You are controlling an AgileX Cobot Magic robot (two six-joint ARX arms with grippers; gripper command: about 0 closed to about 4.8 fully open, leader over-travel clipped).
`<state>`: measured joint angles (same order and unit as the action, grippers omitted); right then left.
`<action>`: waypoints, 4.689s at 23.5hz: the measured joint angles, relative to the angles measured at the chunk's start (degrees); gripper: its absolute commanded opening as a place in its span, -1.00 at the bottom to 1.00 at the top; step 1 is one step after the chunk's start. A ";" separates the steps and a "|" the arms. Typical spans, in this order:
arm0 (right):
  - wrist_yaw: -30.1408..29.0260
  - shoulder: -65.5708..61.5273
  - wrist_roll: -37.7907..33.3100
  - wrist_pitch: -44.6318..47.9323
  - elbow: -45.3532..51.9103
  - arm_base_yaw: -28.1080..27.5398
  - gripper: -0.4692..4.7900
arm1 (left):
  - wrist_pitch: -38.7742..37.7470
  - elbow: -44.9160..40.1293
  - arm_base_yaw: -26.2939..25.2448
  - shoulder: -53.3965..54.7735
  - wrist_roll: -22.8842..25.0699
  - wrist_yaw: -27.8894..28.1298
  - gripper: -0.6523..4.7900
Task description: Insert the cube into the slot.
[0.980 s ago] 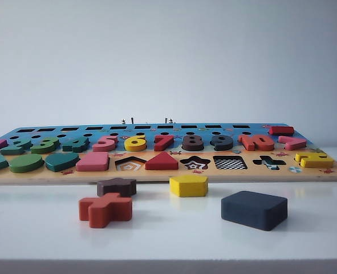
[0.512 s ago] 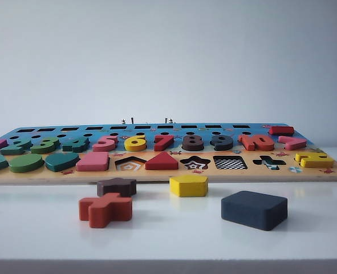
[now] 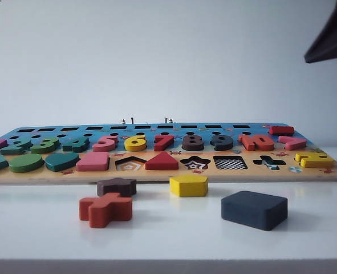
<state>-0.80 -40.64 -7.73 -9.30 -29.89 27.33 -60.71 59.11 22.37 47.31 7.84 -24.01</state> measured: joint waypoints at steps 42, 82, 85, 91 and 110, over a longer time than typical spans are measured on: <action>-6.54 -36.76 -3.63 -45.72 -27.93 31.82 0.44 | 1.40 1.25 -0.04 1.49 0.00 -5.51 -0.69; -0.90 -43.39 -3.13 -45.11 -27.89 31.76 -0.45 | 1.38 1.22 -0.02 1.49 0.00 -5.51 -0.69; -0.76 -43.23 -2.32 -45.11 -27.87 31.74 -0.45 | 1.38 1.25 -0.04 1.49 0.00 -5.51 -0.69; 2.16 -42.36 0.28 -46.01 -30.99 31.56 -0.45 | 1.40 1.22 -0.02 1.49 0.02 -5.51 -0.69; 11.98 -43.15 48.87 -43.06 -39.82 22.45 -0.47 | 1.49 1.22 -0.02 1.49 0.00 -5.51 -0.69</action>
<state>11.18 -83.79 41.15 -52.36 -69.71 49.78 -59.22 60.34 22.35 48.80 7.84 -29.52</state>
